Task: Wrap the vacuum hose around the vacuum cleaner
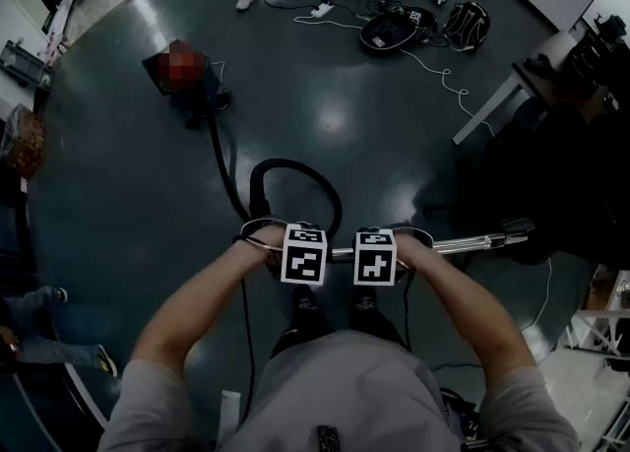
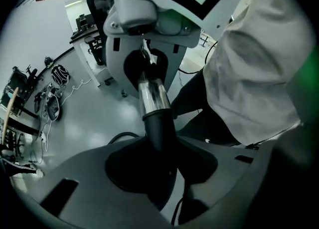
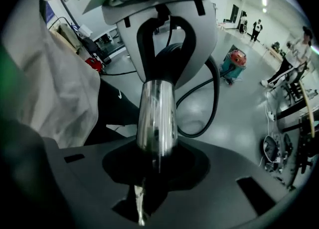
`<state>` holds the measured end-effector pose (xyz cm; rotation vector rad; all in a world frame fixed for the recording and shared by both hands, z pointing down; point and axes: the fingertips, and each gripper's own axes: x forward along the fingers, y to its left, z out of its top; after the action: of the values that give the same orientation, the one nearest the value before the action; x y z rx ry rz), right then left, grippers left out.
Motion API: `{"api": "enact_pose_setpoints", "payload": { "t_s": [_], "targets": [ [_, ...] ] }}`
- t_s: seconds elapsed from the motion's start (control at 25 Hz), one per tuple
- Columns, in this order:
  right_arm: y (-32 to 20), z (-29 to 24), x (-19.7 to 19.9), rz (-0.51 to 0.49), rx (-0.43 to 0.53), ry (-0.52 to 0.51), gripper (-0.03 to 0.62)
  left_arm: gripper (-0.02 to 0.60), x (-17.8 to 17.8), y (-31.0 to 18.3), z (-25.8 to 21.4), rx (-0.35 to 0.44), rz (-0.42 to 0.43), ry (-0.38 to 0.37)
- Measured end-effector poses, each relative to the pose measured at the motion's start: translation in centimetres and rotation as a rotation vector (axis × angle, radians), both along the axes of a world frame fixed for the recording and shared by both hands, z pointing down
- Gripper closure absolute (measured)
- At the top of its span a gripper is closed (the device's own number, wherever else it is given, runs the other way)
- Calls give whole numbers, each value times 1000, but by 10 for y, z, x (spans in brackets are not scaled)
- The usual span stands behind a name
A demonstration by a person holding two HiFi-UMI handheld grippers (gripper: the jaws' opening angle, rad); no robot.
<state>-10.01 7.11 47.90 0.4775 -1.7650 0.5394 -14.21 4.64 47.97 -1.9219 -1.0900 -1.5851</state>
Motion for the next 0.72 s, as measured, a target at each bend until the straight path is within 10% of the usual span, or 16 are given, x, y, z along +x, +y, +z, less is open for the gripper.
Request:
{"api": "enact_pose_setpoints", "payload": {
  "t_s": [0.44, 0.72],
  "targets": [
    [-28, -19, -25, 38, 114, 79, 479, 480, -10, -1, 7, -23, 122, 86],
    [-41, -15, -33, -10, 166, 167, 477, 488, -22, -7, 9, -69, 47, 117]
  ]
}}
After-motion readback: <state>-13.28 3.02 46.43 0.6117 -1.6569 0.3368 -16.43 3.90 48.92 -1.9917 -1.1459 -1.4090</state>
